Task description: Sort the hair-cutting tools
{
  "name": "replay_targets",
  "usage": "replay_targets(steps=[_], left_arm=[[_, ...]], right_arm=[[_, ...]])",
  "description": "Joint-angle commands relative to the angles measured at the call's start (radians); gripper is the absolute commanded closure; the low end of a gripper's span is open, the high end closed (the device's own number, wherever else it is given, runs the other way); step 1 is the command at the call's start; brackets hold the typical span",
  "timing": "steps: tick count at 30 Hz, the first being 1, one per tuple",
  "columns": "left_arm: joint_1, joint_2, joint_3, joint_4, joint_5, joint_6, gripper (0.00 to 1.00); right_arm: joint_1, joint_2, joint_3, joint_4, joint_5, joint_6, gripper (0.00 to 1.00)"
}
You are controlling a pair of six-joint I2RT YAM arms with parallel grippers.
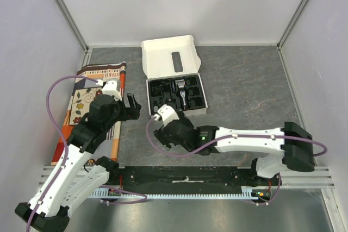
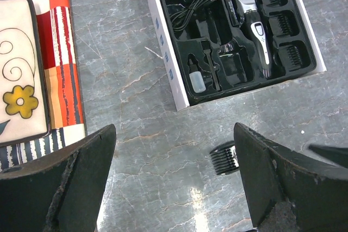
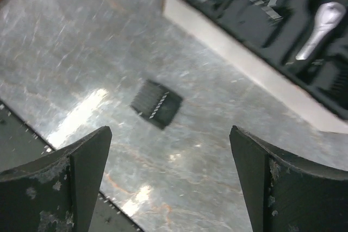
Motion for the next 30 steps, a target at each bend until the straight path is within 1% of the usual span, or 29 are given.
replay_targets(steps=[1, 2, 3, 4, 5, 6, 8, 10, 11, 13, 14, 16, 17, 18, 20, 24, 26, 27, 28, 29, 30], left_arm=[[0.002, -0.020, -0.005, 0.028, -0.008, 0.035, 0.05], [0.004, -0.018, -0.005, 0.028, -0.008, 0.035, 0.05], [0.004, -0.018, -0.005, 0.029, -0.008, 0.036, 0.05], [0.004, -0.014, -0.004, 0.028, -0.008, 0.036, 0.05], [0.004, -0.014, -0.005, 0.029, -0.006, 0.036, 0.05], [0.004, -0.014, -0.004, 0.029, -0.006, 0.036, 0.05], [0.004, -0.015, -0.004, 0.029, -0.006, 0.038, 0.05], [0.004, -0.018, -0.004, 0.029, -0.009, 0.038, 0.06], [0.004, -0.018, -0.005, 0.031, -0.010, 0.038, 0.06], [0.004, -0.021, -0.005, 0.031, -0.006, 0.038, 0.06], [0.004, -0.020, -0.005, 0.031, -0.005, 0.038, 0.06], [0.004, -0.020, -0.007, 0.032, 0.001, 0.038, 0.06], [0.004, -0.015, -0.007, 0.031, 0.003, 0.038, 0.06], [0.004, -0.014, -0.005, 0.032, 0.006, 0.038, 0.06], [0.004, -0.014, -0.005, 0.031, 0.006, 0.038, 0.06], [0.002, -0.023, -0.008, 0.031, 0.010, 0.038, 0.06], [0.004, -0.026, -0.010, 0.029, 0.010, 0.038, 0.06], [0.004, -0.025, -0.011, 0.031, 0.012, 0.036, 0.06], [0.002, -0.025, -0.010, 0.031, 0.013, 0.036, 0.06], [0.004, -0.023, -0.010, 0.031, 0.014, 0.036, 0.06], [0.004, -0.020, -0.010, 0.031, 0.015, 0.036, 0.06]], right_arm=[[-0.005, -0.132, -0.112, 0.043, 0.256, -0.020, 0.02], [-0.014, -0.139, -0.121, 0.045, 0.242, -0.056, 0.02], [-0.017, -0.131, -0.121, 0.042, 0.110, -0.109, 0.02], [-0.019, -0.120, -0.105, 0.013, 0.051, -0.204, 0.02], [-0.019, -0.111, -0.097, 0.000, -0.013, -0.248, 0.02], [-0.017, -0.088, -0.091, -0.011, -0.041, -0.281, 0.02], [-0.015, -0.074, -0.089, -0.017, -0.033, -0.379, 0.02], [-0.015, -0.082, -0.124, 0.027, -0.054, -0.458, 0.02], [-0.017, -0.089, -0.137, 0.046, -0.078, -0.534, 0.02], [-0.020, -0.108, -0.152, 0.084, -0.170, -0.588, 0.02], [-0.023, -0.108, -0.151, 0.089, -0.215, -0.640, 0.02], [-0.043, -0.090, -0.137, 0.088, -0.294, -0.685, 0.02], [-0.048, -0.077, -0.131, 0.086, -0.368, -0.702, 0.02], [-0.055, -0.048, -0.109, 0.074, -0.393, -0.726, 0.02], [-0.080, -0.016, -0.085, 0.055, -0.474, -0.739, 0.02], [-0.120, 0.055, -0.011, 0.042, -0.540, -0.711, 0.04], [-0.155, 0.082, 0.021, 0.038, -0.513, -0.609, 0.06], [-0.164, 0.091, 0.058, 0.031, -0.453, -0.566, 0.09], [-0.176, 0.101, 0.079, 0.019, -0.422, -0.446, 0.11], [-0.180, 0.128, 0.105, -0.004, -0.412, -0.390, 0.13], [-0.178, 0.143, 0.166, -0.071, -0.411, -0.334, 0.21]])
